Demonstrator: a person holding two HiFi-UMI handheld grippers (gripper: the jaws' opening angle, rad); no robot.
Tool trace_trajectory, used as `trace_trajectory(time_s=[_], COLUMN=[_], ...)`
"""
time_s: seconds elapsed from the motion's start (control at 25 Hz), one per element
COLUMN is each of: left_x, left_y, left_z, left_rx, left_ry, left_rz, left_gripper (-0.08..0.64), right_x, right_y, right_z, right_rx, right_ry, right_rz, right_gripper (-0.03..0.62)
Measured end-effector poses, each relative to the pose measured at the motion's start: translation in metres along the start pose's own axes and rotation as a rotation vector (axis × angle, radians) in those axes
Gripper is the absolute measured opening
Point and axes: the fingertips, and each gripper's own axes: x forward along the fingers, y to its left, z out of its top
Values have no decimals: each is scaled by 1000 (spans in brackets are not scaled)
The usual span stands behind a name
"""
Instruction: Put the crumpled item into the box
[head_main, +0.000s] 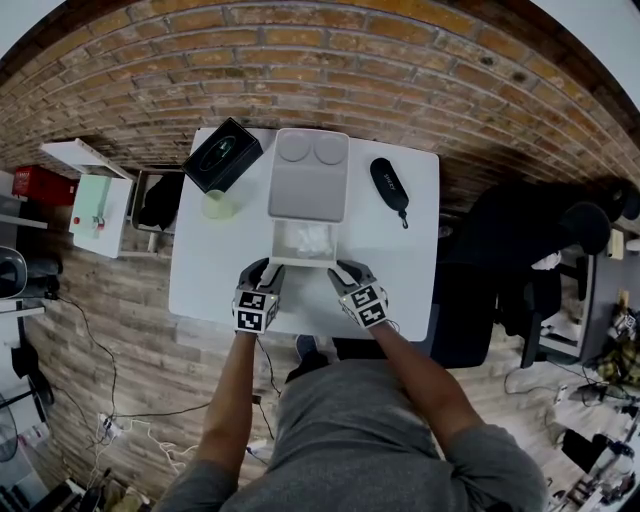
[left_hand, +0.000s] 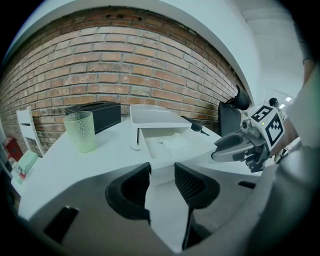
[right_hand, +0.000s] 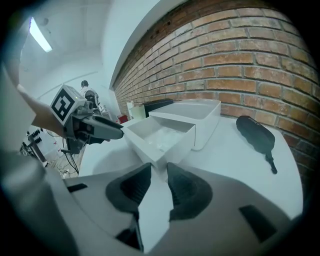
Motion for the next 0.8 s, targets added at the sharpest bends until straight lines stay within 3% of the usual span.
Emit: trace_trajectory(time_s=[0.56,0.8], left_x=[4,5], left_y=[4,7], left_z=[3,5], left_rx=[-19,-28], left_ry=[24,35], left_rz=[-15,-27], left_gripper=[152,153], right_x=[4,7], right_y=[-3,-4], right_z=[2,4], right_rx=[97,118], right_ry=[1,64], right_rz=[57,109], right_gripper=[121,132])
